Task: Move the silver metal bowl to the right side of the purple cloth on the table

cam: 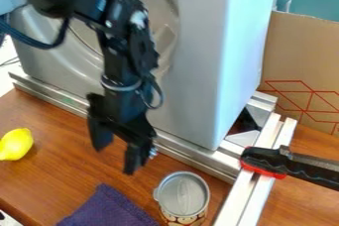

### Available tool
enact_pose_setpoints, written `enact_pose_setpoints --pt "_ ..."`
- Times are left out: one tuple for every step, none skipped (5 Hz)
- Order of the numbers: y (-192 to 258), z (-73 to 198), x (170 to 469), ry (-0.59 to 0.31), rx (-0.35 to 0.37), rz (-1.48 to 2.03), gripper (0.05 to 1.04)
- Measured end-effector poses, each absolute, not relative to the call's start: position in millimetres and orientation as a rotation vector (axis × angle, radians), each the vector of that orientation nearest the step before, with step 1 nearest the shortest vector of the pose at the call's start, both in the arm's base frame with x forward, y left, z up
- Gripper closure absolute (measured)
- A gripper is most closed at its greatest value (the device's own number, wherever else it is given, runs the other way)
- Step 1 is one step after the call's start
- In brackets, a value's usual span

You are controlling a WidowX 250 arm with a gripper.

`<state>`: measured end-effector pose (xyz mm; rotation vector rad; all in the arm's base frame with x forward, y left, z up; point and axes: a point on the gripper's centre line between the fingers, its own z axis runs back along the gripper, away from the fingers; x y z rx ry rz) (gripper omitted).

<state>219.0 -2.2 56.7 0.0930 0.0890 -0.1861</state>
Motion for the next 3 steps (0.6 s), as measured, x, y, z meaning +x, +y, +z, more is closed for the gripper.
enact_pose_setpoints --pt "38 81 211 0.048 0.097 -0.143 0.083" --pt "76 84 199 0.065 0.088 -0.095 0.083" --pt "88 86 193 0.088 0.079 -0.128 0.083"
